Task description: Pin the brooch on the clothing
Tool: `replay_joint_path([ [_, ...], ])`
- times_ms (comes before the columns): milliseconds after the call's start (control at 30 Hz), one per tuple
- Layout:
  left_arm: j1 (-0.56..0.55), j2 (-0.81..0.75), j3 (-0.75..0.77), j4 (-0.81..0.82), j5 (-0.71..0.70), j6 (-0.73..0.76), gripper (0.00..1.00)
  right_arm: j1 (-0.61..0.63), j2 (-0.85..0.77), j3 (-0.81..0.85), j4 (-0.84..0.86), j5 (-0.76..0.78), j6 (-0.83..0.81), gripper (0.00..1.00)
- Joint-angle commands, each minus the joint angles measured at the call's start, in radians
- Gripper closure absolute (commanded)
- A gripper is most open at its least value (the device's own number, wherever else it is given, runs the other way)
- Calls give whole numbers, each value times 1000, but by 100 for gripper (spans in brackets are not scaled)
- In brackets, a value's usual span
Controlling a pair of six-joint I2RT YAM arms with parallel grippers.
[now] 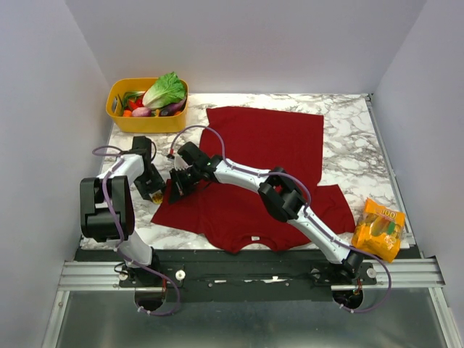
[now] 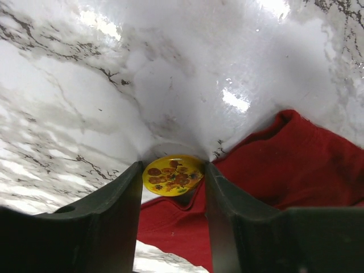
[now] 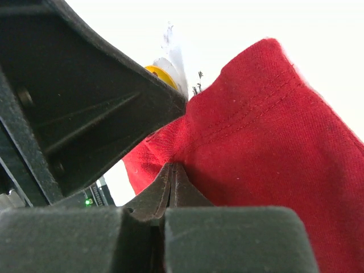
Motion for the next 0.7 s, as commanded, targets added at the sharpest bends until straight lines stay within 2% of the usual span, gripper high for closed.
replay_joint_path([
  [0, 9, 49, -14, 41, 5, 11, 53, -20, 33, -36, -130, 58, -54, 98],
  [433, 104, 18, 51, 8, 8, 41, 54, -24, 35, -36, -126, 47, -55, 98],
  [667, 107, 31, 51, 15, 32, 46, 42, -24, 33, -37, -124, 44, -55, 98],
])
